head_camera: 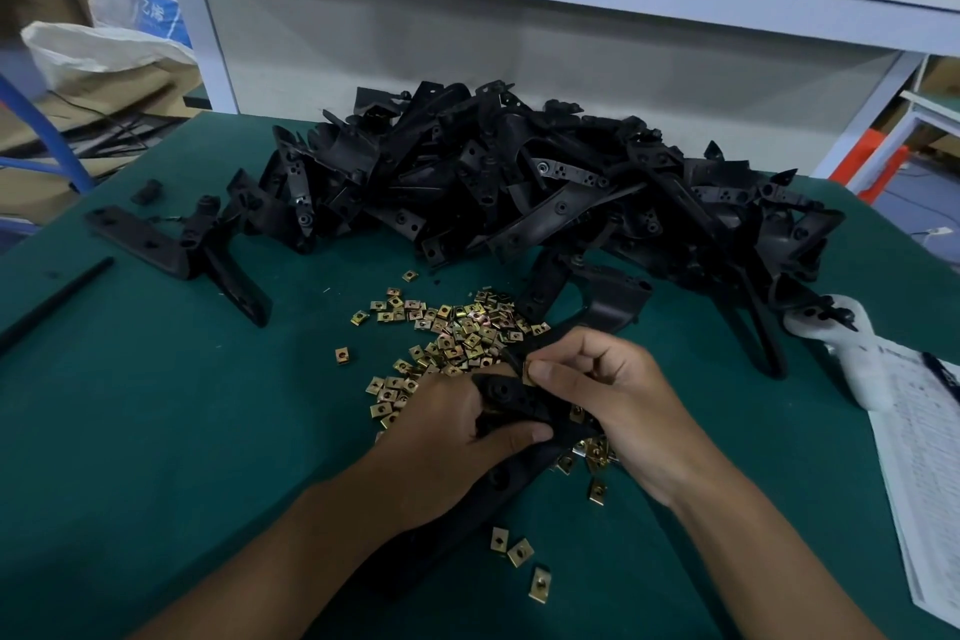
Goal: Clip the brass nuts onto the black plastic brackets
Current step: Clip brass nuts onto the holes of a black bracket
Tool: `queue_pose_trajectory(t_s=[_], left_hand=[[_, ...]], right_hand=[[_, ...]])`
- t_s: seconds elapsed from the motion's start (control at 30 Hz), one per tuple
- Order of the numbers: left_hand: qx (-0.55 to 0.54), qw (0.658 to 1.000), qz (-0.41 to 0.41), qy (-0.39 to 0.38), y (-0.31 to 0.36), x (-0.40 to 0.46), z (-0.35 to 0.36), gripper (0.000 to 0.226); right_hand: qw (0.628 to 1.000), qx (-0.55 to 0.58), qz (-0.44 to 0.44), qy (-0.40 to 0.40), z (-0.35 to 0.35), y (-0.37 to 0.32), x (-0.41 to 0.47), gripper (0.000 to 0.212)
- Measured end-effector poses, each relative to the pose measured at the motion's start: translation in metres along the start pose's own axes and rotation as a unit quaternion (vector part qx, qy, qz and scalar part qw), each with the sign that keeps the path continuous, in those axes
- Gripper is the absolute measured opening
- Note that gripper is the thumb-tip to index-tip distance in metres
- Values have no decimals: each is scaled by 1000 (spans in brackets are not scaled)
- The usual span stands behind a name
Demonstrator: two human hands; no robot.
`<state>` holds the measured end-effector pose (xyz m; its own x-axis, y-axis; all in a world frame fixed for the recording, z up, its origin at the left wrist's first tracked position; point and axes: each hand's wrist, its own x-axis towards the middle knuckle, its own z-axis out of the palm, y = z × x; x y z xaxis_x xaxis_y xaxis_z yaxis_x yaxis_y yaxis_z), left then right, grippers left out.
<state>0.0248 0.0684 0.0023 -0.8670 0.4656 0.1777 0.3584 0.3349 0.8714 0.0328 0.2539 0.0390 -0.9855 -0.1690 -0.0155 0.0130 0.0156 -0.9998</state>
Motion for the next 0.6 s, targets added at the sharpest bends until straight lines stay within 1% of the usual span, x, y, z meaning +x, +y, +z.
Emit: queue_pose_trajectory(t_s=[0.1, 0.2, 0.27, 0.33, 0.47, 0.6], left_hand=[[-28, 999, 14, 11, 0, -1, 0, 15], [-54, 998, 12, 21, 0, -1, 0, 22], [-86, 996, 2, 20, -2, 0, -1, 30], [-93, 996, 2, 16, -3, 1, -2, 32], [-94, 995, 16, 10, -4, 1, -2, 33], [-91, 995, 28, -4, -3, 2, -5, 24]], right_hand=[[999, -30, -15, 1, 1, 1, 0, 8], [997, -55, -45, 4, -1, 1, 1, 11], [996, -58, -64, 3, -1, 1, 1, 8], [995, -60, -79, 5, 0, 2, 1, 6], [994, -61, -94, -10, -1, 2, 0, 5], [992, -74, -105, -14, -3, 2, 1, 9]])
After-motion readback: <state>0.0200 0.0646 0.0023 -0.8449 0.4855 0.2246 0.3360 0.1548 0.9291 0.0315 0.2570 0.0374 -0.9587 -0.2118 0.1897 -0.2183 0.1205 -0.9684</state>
